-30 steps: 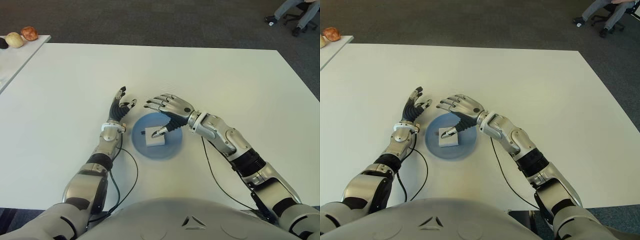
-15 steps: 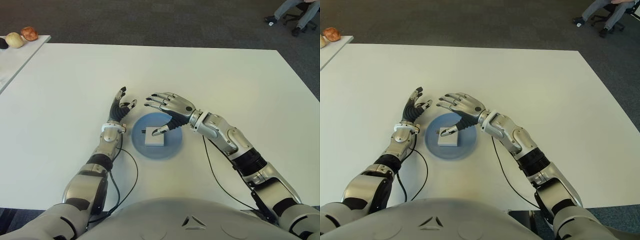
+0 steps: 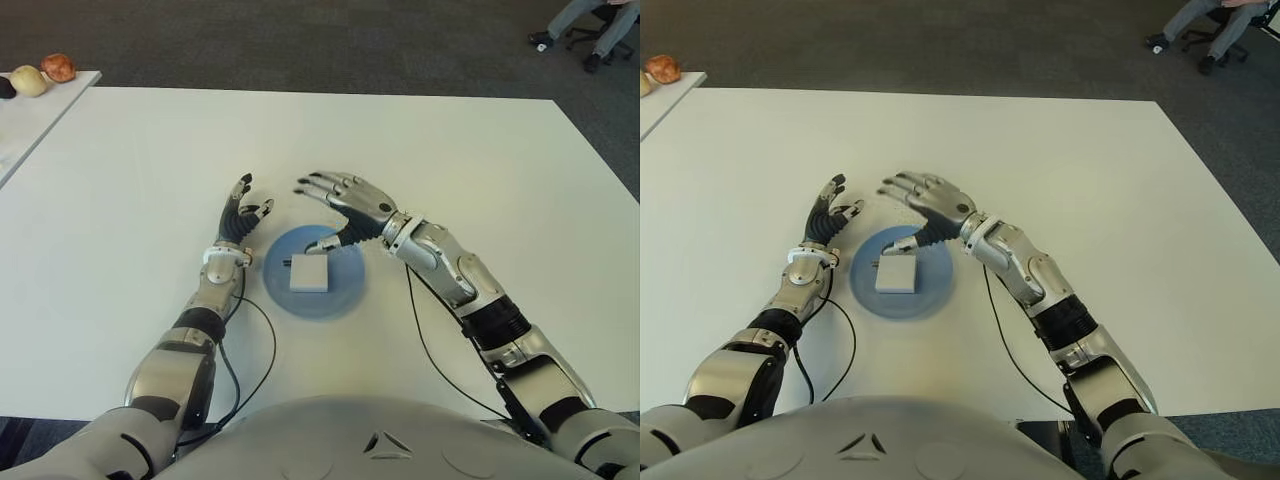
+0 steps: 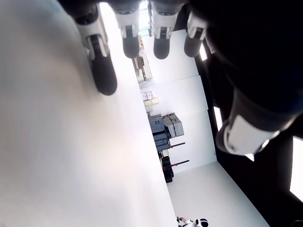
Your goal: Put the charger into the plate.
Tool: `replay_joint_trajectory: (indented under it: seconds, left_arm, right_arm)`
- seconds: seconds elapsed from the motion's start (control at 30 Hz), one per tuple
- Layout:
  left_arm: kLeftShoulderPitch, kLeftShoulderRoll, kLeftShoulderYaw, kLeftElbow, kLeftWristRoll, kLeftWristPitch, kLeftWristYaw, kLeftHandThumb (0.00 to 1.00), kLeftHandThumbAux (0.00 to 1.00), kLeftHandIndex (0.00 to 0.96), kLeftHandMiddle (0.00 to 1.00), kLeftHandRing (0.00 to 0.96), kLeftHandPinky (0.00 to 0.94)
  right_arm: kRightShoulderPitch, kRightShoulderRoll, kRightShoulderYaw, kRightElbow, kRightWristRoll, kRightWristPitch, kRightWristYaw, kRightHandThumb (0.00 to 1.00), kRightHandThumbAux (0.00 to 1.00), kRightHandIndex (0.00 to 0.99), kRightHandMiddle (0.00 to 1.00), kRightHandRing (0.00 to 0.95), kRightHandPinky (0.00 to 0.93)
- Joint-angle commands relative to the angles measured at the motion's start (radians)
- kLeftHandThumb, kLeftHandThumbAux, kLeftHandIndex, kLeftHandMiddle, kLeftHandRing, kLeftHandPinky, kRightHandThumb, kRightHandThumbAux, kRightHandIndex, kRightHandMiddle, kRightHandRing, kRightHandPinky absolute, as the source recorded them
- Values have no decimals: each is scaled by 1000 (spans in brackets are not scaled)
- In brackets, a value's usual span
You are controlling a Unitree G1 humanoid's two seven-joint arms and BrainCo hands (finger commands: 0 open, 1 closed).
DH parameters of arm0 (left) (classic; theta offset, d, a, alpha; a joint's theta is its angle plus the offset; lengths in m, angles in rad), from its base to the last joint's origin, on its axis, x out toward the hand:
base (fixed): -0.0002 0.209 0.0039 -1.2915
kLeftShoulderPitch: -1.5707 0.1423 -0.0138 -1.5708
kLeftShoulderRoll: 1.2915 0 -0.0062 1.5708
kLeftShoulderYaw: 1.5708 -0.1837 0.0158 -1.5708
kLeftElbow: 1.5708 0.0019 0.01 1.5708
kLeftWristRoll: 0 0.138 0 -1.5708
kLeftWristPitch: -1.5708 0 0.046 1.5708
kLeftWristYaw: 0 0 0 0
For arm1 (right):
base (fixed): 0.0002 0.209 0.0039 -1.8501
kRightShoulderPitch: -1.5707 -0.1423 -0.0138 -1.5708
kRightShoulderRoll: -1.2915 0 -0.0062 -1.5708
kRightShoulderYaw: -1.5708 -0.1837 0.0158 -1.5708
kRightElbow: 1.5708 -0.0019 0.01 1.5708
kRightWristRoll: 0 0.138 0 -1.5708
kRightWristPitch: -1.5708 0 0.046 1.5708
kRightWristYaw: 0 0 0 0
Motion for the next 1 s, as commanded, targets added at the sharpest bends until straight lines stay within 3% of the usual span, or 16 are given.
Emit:
replay_joint_trajectory:
  seconds: [0.03,0.23,0.33,0.4,0.53,0.73,1.0]
  left_arm:
    - [75,-18,-20,66,22,97,-35,0,646,54,84,73,74]
    - [76,-19,-18,75,21,91,-33,0,644,46,72,60,50]
    - [73,-16,-23,77,29,101,-29,0,631,46,67,56,51]
    - [72,-15,-24,76,31,106,-29,0,627,44,64,54,45]
    - [71,-12,-25,77,32,113,-30,0,627,40,63,53,37]
    - [73,-8,-23,79,28,107,-41,0,616,35,61,49,23]
    - [83,-1,-22,71,23,95,-63,0,609,33,69,55,29]
  right_arm:
    - [-85,78,-85,154,98,59,-73,209,255,0,0,0,0]
    - [-113,157,-217,265,318,58,-95,164,398,0,0,0,59]
    - [-104,209,-298,299,462,39,-102,135,504,0,0,0,30]
    - [-97,228,-316,309,503,27,-107,122,579,0,0,0,12]
    - [-78,264,-380,503,612,-90,-108,87,668,0,0,0,3]
    - [-121,340,-463,710,764,-204,-46,50,783,28,32,1,21]
    - [-135,378,-526,920,848,-323,61,5,875,53,58,21,43]
